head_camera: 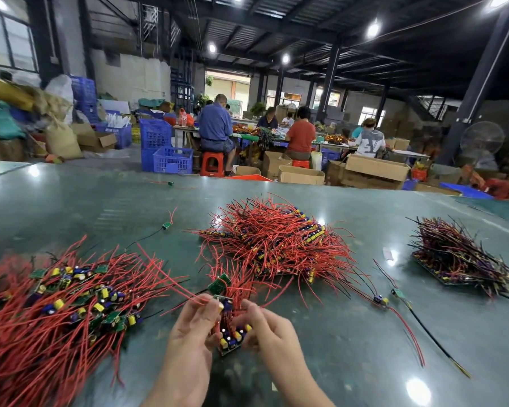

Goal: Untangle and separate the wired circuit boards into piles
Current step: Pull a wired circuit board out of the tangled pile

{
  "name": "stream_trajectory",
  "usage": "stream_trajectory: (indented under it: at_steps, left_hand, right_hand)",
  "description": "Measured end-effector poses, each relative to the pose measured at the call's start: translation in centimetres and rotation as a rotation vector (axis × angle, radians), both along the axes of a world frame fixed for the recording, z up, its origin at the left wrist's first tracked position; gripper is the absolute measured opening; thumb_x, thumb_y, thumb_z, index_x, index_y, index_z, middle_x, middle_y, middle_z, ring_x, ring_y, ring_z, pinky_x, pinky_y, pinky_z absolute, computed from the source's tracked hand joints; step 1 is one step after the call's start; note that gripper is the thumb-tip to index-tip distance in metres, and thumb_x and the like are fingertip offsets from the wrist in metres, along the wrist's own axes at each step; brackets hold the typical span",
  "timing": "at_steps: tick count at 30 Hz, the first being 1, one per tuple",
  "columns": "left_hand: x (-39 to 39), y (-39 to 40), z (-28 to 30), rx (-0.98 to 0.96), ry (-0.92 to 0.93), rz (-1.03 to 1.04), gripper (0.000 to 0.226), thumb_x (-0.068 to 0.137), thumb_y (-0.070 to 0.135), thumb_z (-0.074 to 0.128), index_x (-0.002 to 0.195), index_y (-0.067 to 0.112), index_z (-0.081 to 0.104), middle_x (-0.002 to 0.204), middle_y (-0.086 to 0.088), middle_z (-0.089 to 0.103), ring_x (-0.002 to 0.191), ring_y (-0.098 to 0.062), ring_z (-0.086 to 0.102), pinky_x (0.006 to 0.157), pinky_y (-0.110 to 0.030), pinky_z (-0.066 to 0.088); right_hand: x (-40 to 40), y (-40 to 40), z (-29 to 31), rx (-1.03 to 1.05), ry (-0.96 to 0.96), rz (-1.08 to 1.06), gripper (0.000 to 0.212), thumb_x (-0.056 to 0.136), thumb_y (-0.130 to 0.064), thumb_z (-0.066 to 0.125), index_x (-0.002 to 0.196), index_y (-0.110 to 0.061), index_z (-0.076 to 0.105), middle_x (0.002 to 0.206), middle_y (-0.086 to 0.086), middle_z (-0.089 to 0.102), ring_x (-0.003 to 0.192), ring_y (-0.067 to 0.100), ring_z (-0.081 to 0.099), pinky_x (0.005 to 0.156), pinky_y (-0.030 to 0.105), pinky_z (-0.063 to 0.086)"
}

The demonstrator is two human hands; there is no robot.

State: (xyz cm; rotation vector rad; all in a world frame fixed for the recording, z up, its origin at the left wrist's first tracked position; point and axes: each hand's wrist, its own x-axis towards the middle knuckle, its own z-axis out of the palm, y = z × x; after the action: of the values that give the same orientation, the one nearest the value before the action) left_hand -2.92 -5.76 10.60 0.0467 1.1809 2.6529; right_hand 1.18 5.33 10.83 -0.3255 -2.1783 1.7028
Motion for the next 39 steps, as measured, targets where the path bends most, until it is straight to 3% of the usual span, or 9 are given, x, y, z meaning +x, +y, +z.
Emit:
stream_trajectory:
  at_steps: [3,7,12,17,22,28,31,35,39]
  left_hand:
    - [0.3,0.3,-0.1,-0.011,-0.015,-0.037,0.009,0.063,0.011,0.063,0.064,0.017,0.07,0.061,0.004,0.065,0.055,-0.01,0.056,0.057,-0.025,0.038]
    - [1.1,0.6,-0.4,-0.075,0.154,-0.219,0.022,0.053,-0.007,0.067,0.066,0.01,0.074,0.074,-0.006,0.072,0.066,-0.011,0.068,0.059,-0.017,0.053]
    - [1.3,0.9,-0.7,-0.114,-0.024,-0.445,0.02,0.077,-0.001,0.056,0.091,0.0,0.07,0.088,-0.019,0.072,0.071,-0.03,0.071,0.055,-0.034,0.058]
    - [2.0,1.1,-0.4,-0.246,-0.048,-0.452,0.025,0.074,-0.008,0.064,0.097,-0.004,0.054,0.07,-0.016,0.069,0.063,-0.032,0.07,0.048,-0.033,0.056]
    - [1.7,0.7,0.3,-0.235,-0.114,-0.435,0.006,0.087,-0.01,0.053,0.087,-0.004,0.056,0.067,-0.021,0.068,0.049,-0.027,0.065,0.044,-0.031,0.054]
    - [1.6,0.9,0.1,-0.287,-0.112,-0.514,0.026,0.096,0.014,0.044,0.083,0.003,0.064,0.061,-0.012,0.061,0.036,-0.011,0.045,0.034,-0.015,0.033]
    - [1.6,0.7,0.1,-0.267,-0.047,-0.532,0.016,0.092,0.01,0.047,0.086,0.002,0.061,0.054,-0.006,0.055,0.035,-0.008,0.039,0.034,-0.014,0.031]
    - [1.7,0.5,0.4,-0.203,-0.011,-0.59,0.025,0.08,0.024,0.051,0.09,0.002,0.059,0.054,-0.001,0.048,0.037,-0.006,0.037,0.033,-0.016,0.031]
    - [1.4,0.6,0.2,-0.331,-0.025,-0.508,0.014,0.089,0.024,0.049,0.083,0.013,0.056,0.048,0.004,0.037,0.034,-0.006,0.025,0.036,-0.01,0.019]
  right_hand:
    - [-0.1,0.3,0.6,-0.288,0.071,-0.048,0.023,0.091,-0.015,0.055,0.077,-0.015,0.074,0.061,0.006,0.066,0.049,0.009,0.054,0.055,0.021,0.044]
    - [0.1,1.7,1.2,-0.415,0.132,-0.104,0.026,0.089,-0.015,0.057,0.072,-0.009,0.075,0.06,0.002,0.063,0.049,0.006,0.05,0.053,0.017,0.044]
    - [0.7,3.2,1.9,-0.151,0.165,-0.099,0.02,0.087,-0.014,0.063,0.071,-0.015,0.076,0.052,-0.003,0.059,0.049,0.003,0.049,0.049,0.016,0.039]
    - [0.8,2.5,1.9,0.258,0.184,-0.14,0.015,0.079,-0.012,0.073,0.069,-0.023,0.075,0.068,-0.009,0.072,0.062,0.001,0.063,0.062,0.022,0.051]
    - [1.0,2.6,2.5,0.196,0.132,-0.053,0.023,0.074,-0.009,0.076,0.069,-0.031,0.074,0.072,-0.014,0.073,0.069,-0.002,0.066,0.066,0.015,0.05]
    - [0.9,2.4,2.2,0.196,0.079,0.022,0.025,0.072,-0.005,0.076,0.064,-0.029,0.072,0.063,-0.009,0.07,0.06,0.003,0.063,0.066,0.023,0.052]
    - [0.9,2.4,2.1,0.022,0.076,0.032,0.018,0.074,-0.008,0.074,0.062,-0.021,0.072,0.057,-0.004,0.065,0.055,0.011,0.058,0.061,0.029,0.05]
    - [0.7,1.7,1.3,-0.63,0.075,0.072,0.013,0.066,-0.019,0.071,0.068,-0.006,0.067,0.052,0.005,0.054,0.039,0.013,0.046,0.04,0.02,0.041]
    - [0.4,1.0,1.1,-0.533,0.109,0.01,0.009,0.073,-0.01,0.071,0.065,-0.006,0.071,0.057,0.007,0.06,0.047,0.011,0.052,0.049,0.018,0.046]
